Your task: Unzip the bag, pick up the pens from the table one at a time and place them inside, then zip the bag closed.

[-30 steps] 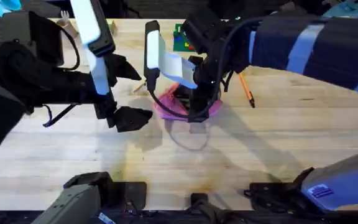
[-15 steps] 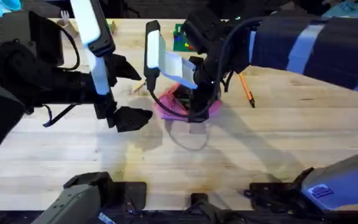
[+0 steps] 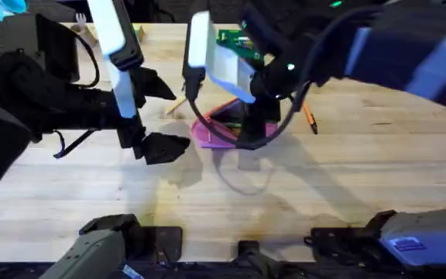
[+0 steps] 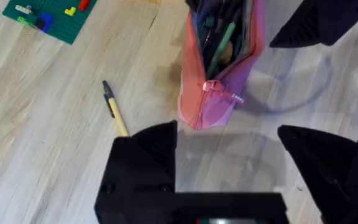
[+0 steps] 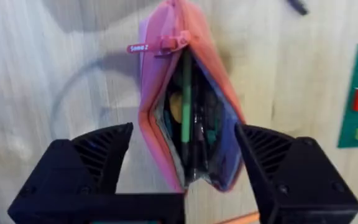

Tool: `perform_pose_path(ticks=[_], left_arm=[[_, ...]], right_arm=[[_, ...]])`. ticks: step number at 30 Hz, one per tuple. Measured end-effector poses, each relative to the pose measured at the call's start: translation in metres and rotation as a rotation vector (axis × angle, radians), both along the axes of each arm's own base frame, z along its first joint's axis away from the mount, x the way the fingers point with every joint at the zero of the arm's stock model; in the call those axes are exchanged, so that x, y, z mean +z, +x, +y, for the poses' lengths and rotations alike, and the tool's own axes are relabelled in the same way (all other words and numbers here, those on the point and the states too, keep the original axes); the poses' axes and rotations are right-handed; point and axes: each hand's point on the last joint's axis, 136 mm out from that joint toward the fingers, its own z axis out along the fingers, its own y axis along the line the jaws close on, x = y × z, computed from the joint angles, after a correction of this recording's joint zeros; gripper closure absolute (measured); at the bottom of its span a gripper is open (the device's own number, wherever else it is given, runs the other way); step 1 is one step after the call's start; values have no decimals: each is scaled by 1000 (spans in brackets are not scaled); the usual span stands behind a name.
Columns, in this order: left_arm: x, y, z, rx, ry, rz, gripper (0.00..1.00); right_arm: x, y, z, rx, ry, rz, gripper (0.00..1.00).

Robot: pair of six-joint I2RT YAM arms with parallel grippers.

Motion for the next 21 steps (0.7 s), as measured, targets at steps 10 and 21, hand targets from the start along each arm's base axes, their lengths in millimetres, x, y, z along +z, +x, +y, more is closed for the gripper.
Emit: perform_pose_path(ticks=[10, 21], left_arm=[[0, 0, 0, 0, 0, 0, 7], [0, 0, 0, 0, 0, 0, 7]], right_arm=[[77, -6, -16, -203, 187, -86, 4], [122, 20, -110, -708, 340, -84, 3]])
